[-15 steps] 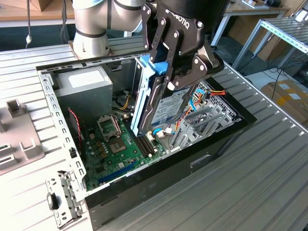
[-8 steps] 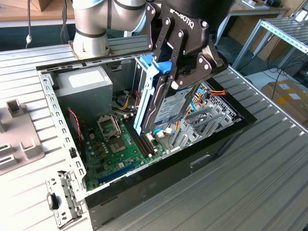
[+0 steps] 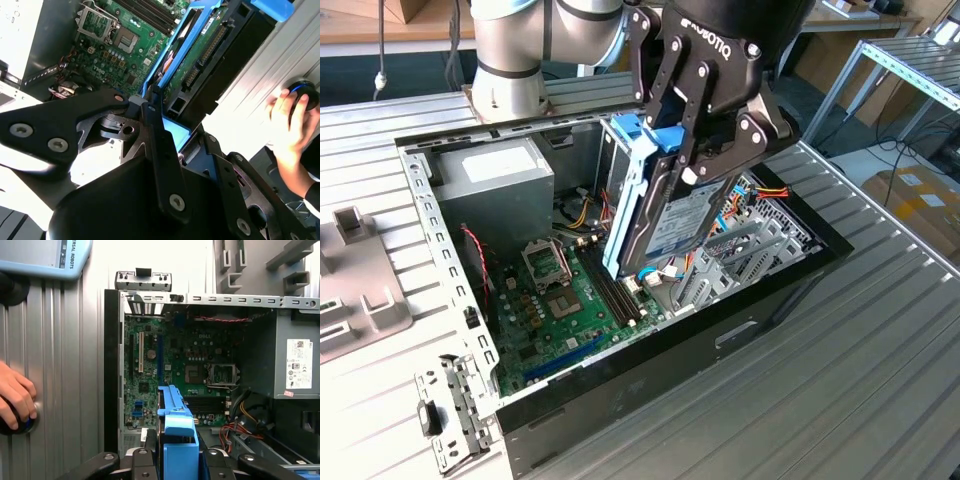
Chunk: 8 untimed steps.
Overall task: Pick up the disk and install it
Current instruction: 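Pick up the disk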
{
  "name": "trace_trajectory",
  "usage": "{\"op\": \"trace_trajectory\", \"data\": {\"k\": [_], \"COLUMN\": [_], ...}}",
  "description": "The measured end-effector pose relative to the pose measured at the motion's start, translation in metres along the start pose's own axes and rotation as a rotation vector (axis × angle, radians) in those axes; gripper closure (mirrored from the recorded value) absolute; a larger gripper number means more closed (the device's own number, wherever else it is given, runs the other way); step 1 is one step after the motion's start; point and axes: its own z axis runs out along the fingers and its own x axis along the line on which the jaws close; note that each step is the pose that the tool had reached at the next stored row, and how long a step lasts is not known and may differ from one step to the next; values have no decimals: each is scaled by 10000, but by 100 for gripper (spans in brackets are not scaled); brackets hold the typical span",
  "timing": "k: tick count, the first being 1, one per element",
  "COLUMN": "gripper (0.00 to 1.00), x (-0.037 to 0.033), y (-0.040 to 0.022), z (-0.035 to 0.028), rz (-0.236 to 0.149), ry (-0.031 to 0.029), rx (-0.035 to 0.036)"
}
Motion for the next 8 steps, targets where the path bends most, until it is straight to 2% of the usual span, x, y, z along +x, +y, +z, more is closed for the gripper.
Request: {"op": "trace_trajectory", "data": {"k": [8], "gripper": [63], "x": [5], "y": [-62], "z": [2], "rz": [4], "ry": [0], "rx": [0]}}
